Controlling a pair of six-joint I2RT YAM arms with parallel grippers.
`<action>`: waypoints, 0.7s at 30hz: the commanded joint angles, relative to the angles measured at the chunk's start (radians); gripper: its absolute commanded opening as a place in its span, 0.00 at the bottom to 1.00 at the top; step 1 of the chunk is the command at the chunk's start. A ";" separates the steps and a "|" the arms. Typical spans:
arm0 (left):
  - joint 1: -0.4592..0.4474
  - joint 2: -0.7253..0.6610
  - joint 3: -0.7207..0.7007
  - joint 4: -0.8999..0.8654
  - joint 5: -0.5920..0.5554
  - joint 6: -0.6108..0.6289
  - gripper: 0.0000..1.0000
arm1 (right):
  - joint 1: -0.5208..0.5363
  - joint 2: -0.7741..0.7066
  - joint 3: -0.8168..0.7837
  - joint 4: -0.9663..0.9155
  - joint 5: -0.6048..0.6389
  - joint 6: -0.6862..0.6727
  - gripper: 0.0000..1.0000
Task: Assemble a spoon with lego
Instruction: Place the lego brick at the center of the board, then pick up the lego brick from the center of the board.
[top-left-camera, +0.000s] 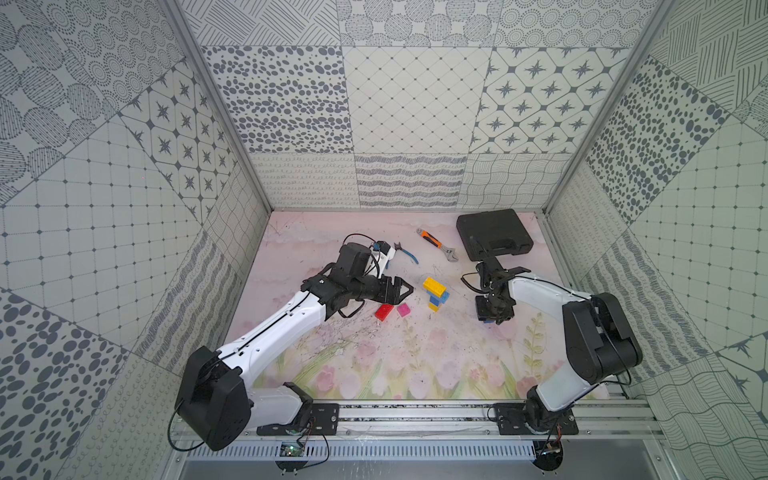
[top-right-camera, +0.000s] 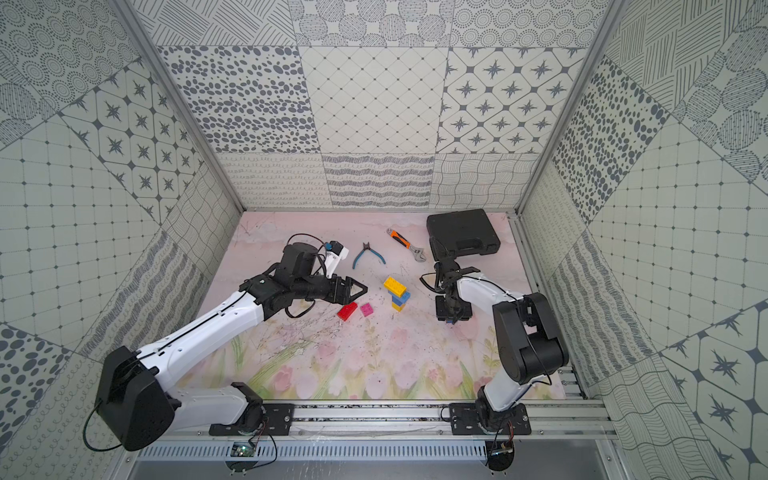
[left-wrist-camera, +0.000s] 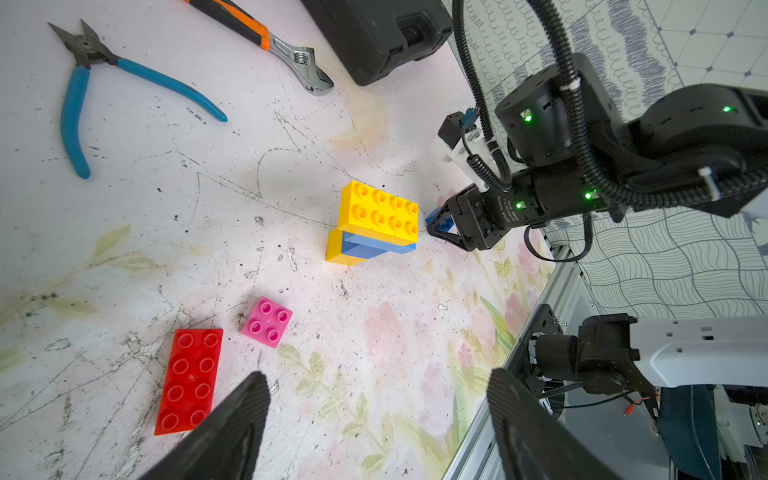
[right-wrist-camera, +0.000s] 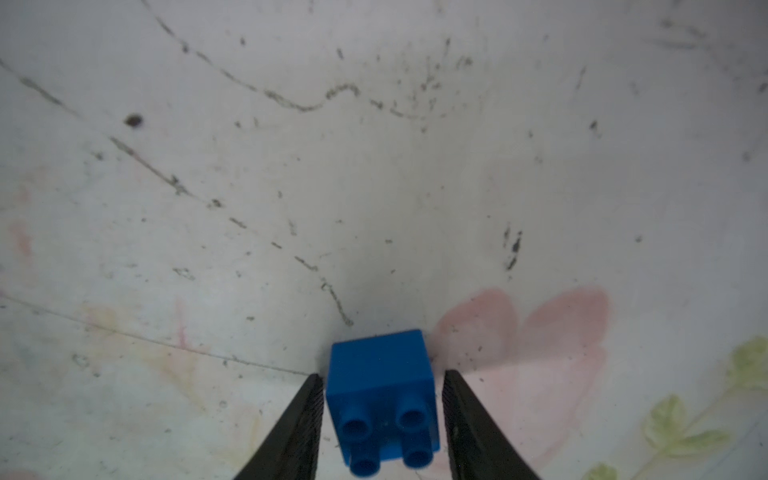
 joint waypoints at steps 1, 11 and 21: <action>0.021 0.008 0.000 0.016 -0.008 -0.002 0.84 | 0.004 -0.029 -0.002 0.014 0.012 0.001 0.46; 0.021 0.028 0.003 0.031 -0.004 -0.003 0.84 | 0.003 -0.018 0.007 0.009 0.000 -0.026 0.30; 0.021 0.131 0.040 0.148 0.042 -0.048 0.84 | 0.042 -0.102 0.101 -0.076 -0.020 -0.137 0.15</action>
